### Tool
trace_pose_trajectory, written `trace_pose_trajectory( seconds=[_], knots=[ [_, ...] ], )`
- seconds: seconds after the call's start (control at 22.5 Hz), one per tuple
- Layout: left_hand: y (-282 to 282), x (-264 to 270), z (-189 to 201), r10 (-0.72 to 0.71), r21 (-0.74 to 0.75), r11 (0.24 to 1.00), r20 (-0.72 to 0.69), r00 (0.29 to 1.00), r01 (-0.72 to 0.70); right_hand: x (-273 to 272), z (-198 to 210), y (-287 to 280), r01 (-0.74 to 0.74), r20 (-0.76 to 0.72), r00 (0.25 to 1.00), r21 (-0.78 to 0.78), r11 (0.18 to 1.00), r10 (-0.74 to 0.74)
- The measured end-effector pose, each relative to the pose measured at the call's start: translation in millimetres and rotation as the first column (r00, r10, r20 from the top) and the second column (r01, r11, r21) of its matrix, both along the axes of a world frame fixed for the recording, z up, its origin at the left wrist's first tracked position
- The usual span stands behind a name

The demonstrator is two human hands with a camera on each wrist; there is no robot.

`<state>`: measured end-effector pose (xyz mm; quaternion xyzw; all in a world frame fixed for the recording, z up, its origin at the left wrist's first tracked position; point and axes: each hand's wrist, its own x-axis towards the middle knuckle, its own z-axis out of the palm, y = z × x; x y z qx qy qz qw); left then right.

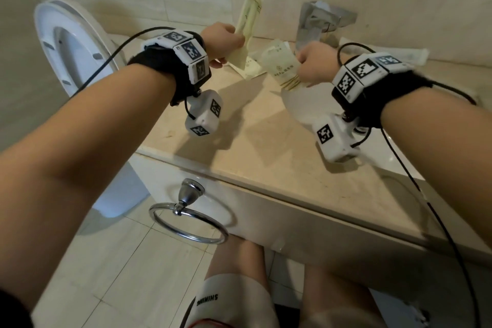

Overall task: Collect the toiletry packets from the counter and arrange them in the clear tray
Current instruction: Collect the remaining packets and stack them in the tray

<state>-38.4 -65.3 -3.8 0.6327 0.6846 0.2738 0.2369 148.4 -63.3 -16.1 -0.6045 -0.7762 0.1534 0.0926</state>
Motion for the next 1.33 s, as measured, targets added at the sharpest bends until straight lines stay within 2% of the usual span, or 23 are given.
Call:
trace_pose_trajectory(
  seconds=[0.09,0.18,0.27,0.49,0.62,0.93,1.2,1.33],
  knots=[
    [-3,12,3,0.001,0.023,1.0,0.041,0.999,-0.002,15,1,-1,0.088,-0.179,0.979,-0.062,0.994,-0.098],
    [-6,28,5,-0.029,0.036,0.999,0.093,0.995,0.026,28,-1,-1,0.134,-0.371,0.911,-0.15,0.98,-0.181],
    [-9,42,6,-0.045,0.06,0.998,0.165,0.985,0.036,38,-3,-3,0.121,-0.552,0.798,-0.246,0.962,-0.242],
    [-16,81,12,-0.109,0.082,0.993,0.319,0.941,0.087,57,-1,-23,0.108,-0.767,0.507,-0.397,0.911,-0.394],
    [-20,102,16,-0.143,0.062,0.99,0.331,0.933,0.13,75,2,-25,0.134,-0.78,0.471,-0.399,0.907,-0.412],
    [-24,159,21,-0.212,0.082,0.977,0.31,0.927,0.196,127,16,-47,0.244,-0.765,0.472,-0.365,0.899,-0.439],
    [-29,210,23,-0.279,0.086,0.96,0.358,0.891,0.266,173,30,-65,0.382,-0.76,0.414,-0.355,0.853,-0.501],
    [-31,233,22,-0.329,0.095,0.944,0.354,0.876,0.316,191,35,-84,0.49,-0.737,0.391,-0.341,0.802,-0.552]
  ],
)
